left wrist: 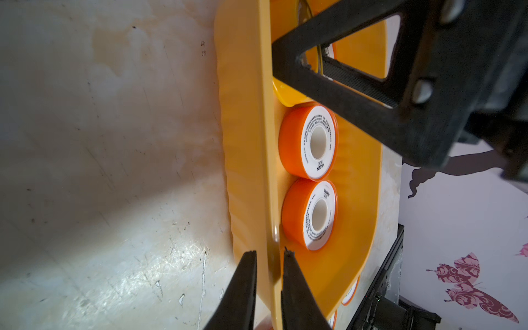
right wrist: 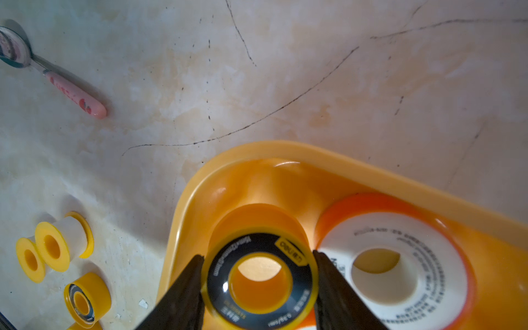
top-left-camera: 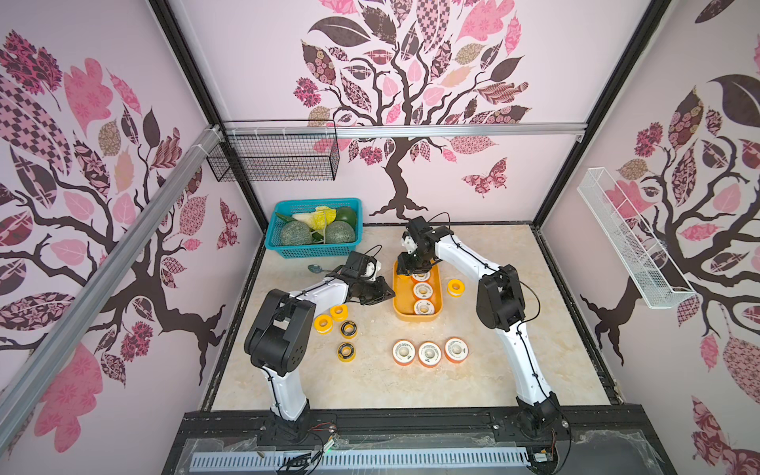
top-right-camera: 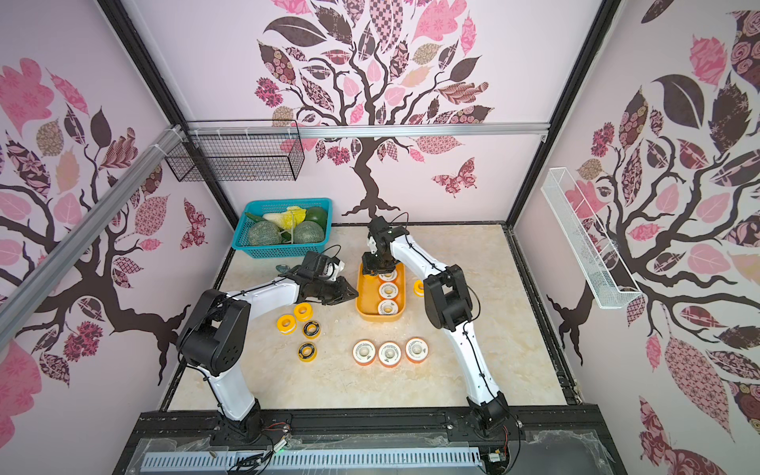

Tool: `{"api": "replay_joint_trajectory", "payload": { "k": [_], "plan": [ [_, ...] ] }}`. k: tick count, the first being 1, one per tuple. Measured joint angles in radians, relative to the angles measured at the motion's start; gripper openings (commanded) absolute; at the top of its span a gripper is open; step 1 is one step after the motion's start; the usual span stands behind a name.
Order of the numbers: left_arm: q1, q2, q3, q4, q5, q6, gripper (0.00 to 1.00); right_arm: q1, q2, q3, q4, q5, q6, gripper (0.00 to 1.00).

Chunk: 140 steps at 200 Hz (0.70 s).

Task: Put the sealing tape into the storage box
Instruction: Place the sealing tape in the storage box.

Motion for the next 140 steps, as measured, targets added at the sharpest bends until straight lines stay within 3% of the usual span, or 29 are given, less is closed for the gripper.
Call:
{"api": "replay_joint_trajectory", "payload": {
  "k": [140],
  "plan": [
    [0.000,0.010,0.013,-0.024,0.000,0.007,0.21,0.013,0.058,0.079,-0.023,0.040,0.000,0.62]
  ]
}}
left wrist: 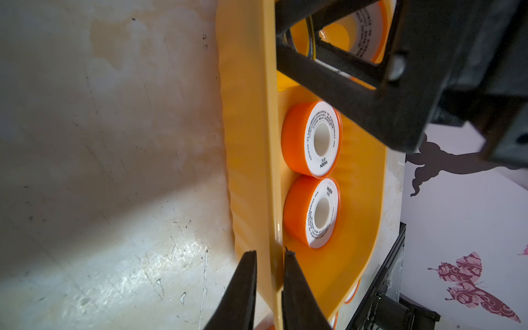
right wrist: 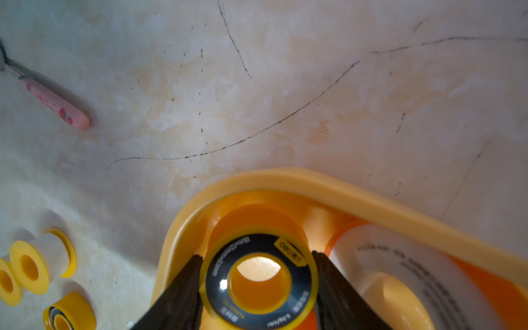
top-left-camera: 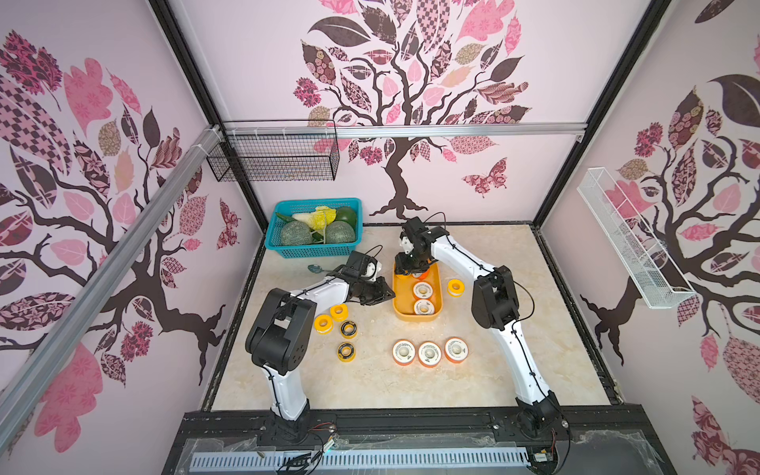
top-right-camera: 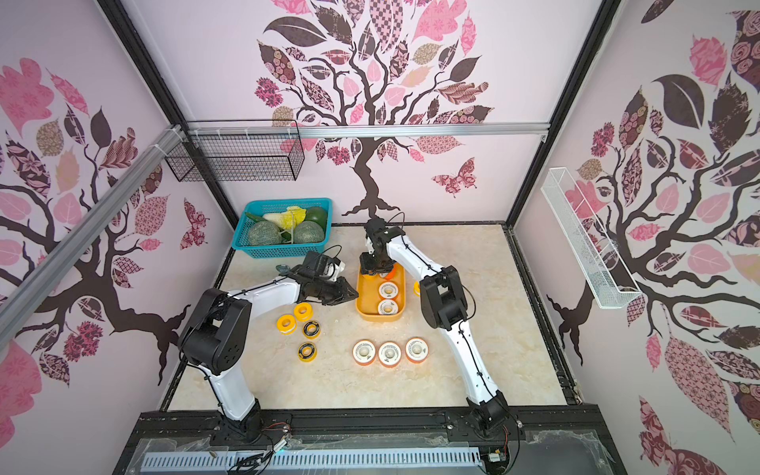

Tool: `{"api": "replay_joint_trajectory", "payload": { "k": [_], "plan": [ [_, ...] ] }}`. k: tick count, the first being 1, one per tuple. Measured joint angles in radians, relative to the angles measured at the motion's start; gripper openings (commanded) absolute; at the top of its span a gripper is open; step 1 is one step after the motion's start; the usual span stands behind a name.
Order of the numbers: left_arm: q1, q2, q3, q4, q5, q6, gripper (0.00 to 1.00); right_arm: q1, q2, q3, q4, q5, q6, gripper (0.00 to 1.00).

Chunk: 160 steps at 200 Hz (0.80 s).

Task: Put the sealing tape into the storage box
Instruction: Place the sealing tape in the storage box.

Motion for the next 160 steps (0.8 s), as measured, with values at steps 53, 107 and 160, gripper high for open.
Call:
{"api": "replay_joint_trajectory", "payload": {
  "k": [53,107,160],
  "plan": [
    [0.000,0.000,0.000,0.000,0.000,0.001,0.21,0.000,0.000,0.001,-0.010,0.006,0.001,0.65],
    [0.000,0.000,0.000,-0.001,0.000,0.003,0.21,0.001,0.000,0.014,-0.015,0.014,0.003,0.67],
    [0.000,0.000,0.007,-0.017,-0.009,0.008,0.30,0.000,-0.005,0.019,-0.006,-0.002,0.003,0.67]
  ]
}}
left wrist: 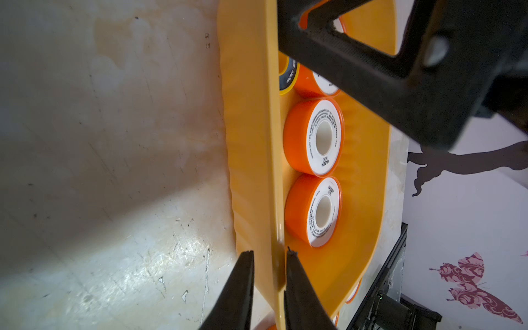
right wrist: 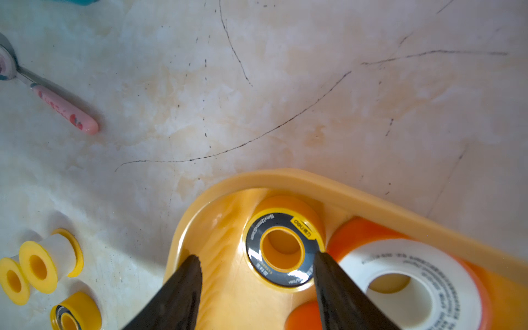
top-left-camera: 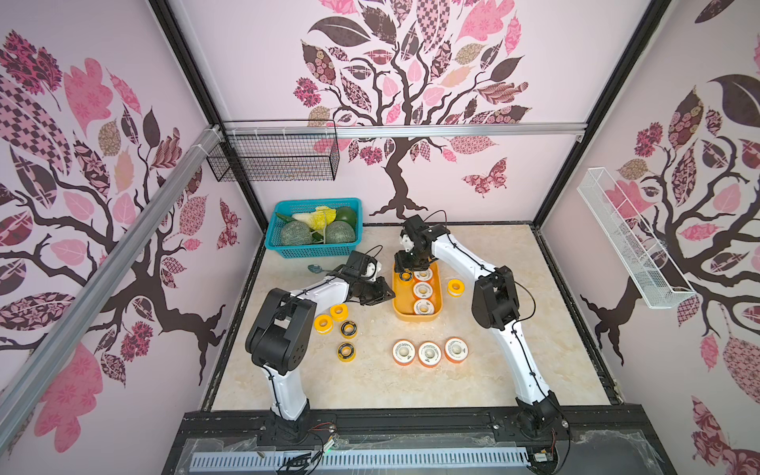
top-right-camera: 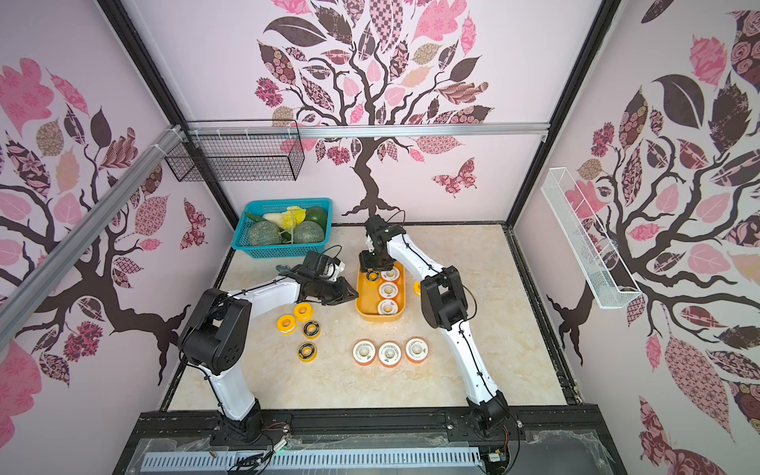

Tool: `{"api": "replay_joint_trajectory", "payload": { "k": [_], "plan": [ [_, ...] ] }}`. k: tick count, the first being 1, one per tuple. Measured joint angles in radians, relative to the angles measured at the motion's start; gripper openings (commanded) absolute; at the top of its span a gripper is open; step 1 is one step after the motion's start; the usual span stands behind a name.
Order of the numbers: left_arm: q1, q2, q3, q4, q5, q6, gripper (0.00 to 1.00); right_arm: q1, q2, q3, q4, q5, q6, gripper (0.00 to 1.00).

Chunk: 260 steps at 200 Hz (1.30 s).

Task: Put the sealing tape into the storage box
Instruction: Place the sealing tape in the storage box, then pick up the sealing tape at the center of the board.

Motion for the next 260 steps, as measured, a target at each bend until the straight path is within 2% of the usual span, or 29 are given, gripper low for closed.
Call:
{"api": "replay_joint_trajectory", "payload": {
  "k": [35,68,107,166,215,260],
  "plan": [
    [0.000,-0.035,0.021,-0.056,-0.048,0.021,0.48,-0.021,-0.109,-0.149,0.060,-0.050,0.020,0.67],
    [0.000,-0.148,0.044,-0.133,-0.131,0.054,0.57,-0.080,-0.291,-0.335,0.140,-0.101,0.042,0.67],
    [0.000,-0.316,0.034,-0.233,-0.296,0.106,0.58,-0.181,-0.491,-0.533,0.219,-0.121,0.045,0.68],
    [0.018,-0.520,-0.117,-0.362,-0.553,0.118,0.64,-0.285,-0.710,-0.862,0.319,-0.150,0.057,0.69],
    [0.022,-0.542,-0.229,-0.396,-0.644,0.062,0.68,-0.371,-0.867,-1.078,0.388,-0.196,0.068,0.69],
    [0.016,-0.508,-0.301,-0.377,-0.660,0.040,0.76,-0.384,-0.897,-1.175,0.412,-0.211,0.068,0.69]
  ]
}}
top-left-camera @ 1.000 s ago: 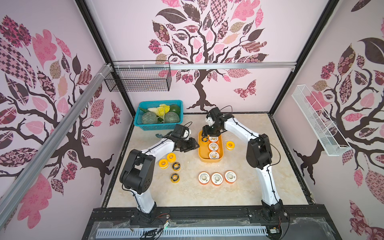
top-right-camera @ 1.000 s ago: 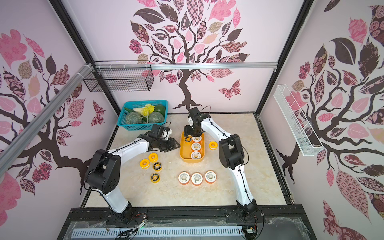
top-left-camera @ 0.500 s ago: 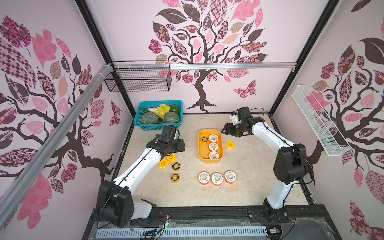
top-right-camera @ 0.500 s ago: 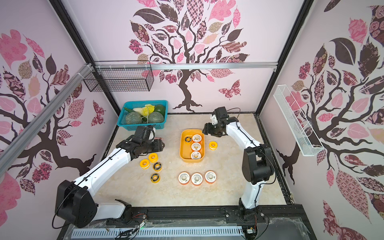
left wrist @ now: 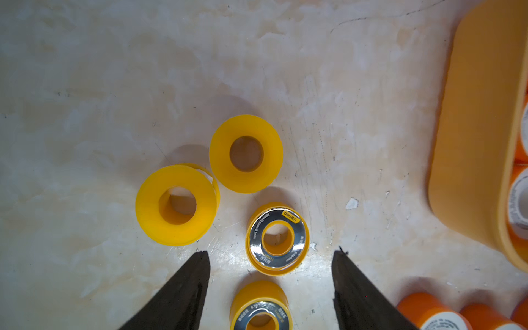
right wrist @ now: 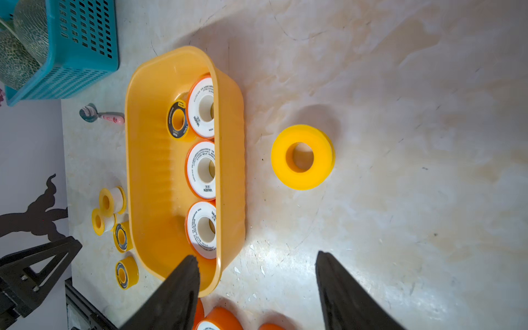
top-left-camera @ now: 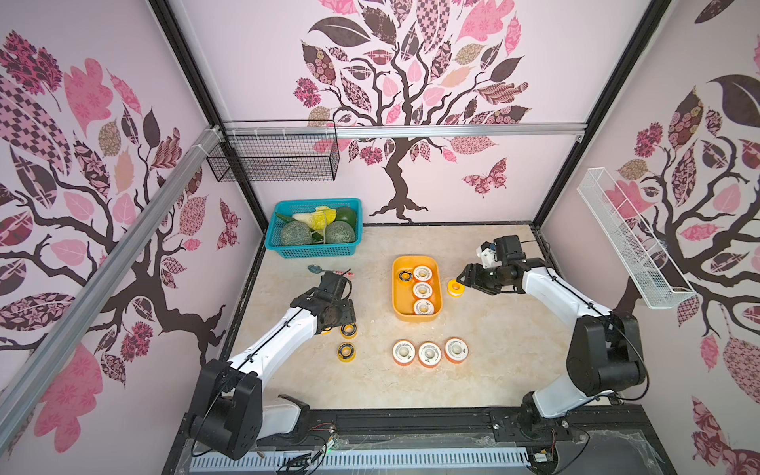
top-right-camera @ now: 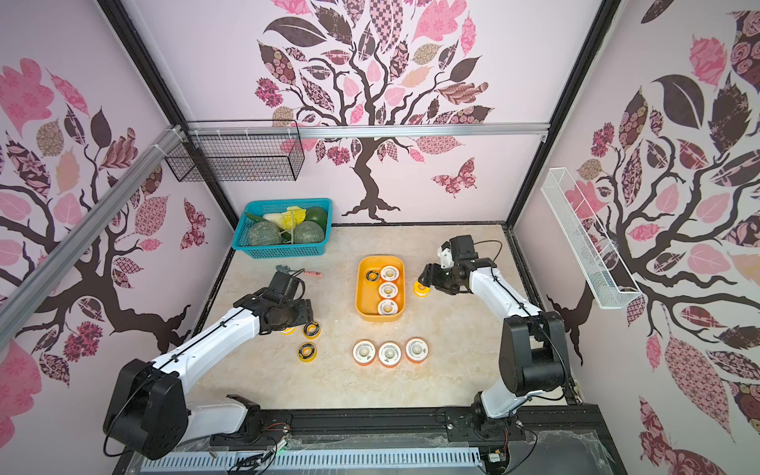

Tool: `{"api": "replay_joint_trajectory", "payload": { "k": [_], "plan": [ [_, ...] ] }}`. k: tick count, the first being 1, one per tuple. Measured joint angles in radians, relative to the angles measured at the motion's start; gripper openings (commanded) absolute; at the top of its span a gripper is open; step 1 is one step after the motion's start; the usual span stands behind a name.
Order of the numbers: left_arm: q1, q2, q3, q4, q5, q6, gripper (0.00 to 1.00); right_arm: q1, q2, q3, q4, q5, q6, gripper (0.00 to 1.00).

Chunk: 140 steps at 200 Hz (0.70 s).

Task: Put the sealing tape into the storage box
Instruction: Pick up the sealing tape at the center of the board.

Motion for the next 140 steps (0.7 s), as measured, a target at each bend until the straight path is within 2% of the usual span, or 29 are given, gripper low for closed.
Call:
{"api": "replay_joint_trajectory", "payload": {
  "k": [67,140],
  "plan": [
    [-0.063,0.114,-0.023,0.027,-0.032,0.013,0.79,0.000,0.000,-0.015,0.018,-0.020,0.003,0.69],
    [-0.069,0.192,-0.012,0.078,-0.030,0.039,0.81,0.000,0.000,-0.015,0.019,-0.030,0.003,0.69]
  ]
}}
